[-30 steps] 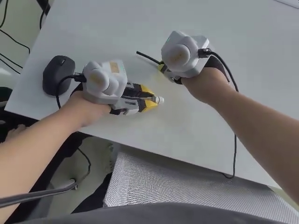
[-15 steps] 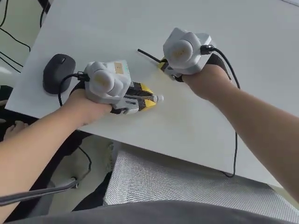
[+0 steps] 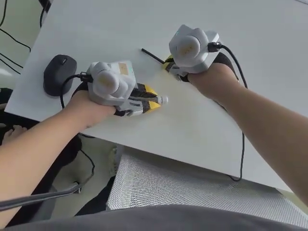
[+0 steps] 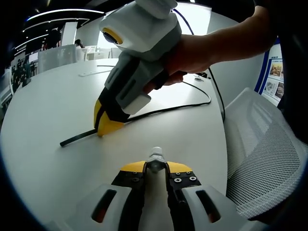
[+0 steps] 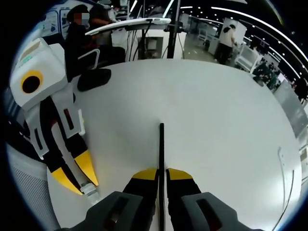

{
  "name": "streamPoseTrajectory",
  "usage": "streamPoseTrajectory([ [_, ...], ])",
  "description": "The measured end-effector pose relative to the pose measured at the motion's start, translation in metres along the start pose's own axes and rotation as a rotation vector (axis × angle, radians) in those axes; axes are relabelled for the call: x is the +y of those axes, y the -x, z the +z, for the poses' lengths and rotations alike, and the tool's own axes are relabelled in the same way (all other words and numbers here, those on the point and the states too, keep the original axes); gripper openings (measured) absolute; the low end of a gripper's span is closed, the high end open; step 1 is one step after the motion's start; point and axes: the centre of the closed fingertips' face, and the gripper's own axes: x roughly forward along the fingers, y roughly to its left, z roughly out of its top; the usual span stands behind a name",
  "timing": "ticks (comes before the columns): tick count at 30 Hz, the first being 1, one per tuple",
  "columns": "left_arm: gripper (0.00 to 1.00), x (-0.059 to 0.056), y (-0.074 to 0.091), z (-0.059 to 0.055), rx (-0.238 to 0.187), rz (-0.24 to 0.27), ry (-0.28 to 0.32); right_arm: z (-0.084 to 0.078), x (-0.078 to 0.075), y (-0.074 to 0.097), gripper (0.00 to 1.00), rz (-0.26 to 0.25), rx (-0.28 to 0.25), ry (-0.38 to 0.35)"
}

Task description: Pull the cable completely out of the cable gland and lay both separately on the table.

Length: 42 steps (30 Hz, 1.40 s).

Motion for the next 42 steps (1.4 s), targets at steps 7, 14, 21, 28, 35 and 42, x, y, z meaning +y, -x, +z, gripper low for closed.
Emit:
streamPoseTrajectory([
  [7,0.17,0.000,0.000,0.000,0.001,0.004,0.011,0.000,-0.002,0.000,0.04,-0.011,0.011,0.024],
  [14,0.19,0.002,0.000,0.000,0.001,0.015,0.020,0.003,-0.010,0.005,0.14,-0.030,-0.007,0.000],
  [21,0.22,0.004,0.003,0.000,0.004,0.037,0.022,0.009,-0.016,0.022,0.17,-0.044,-0.053,-0.022],
  [28,0.27,0.006,0.007,0.004,-0.005,0.085,0.029,0.015,-0.018,0.049,0.23,-0.051,-0.106,-0.050],
  [35,0.33,0.004,0.018,0.014,-0.047,0.157,0.093,0.015,-0.018,0.081,0.27,-0.050,-0.176,-0.120],
  [42,0.38,-0.008,0.025,0.017,-0.069,0.196,0.132,0.000,-0.020,0.111,0.30,-0.050,-0.232,-0.185],
])
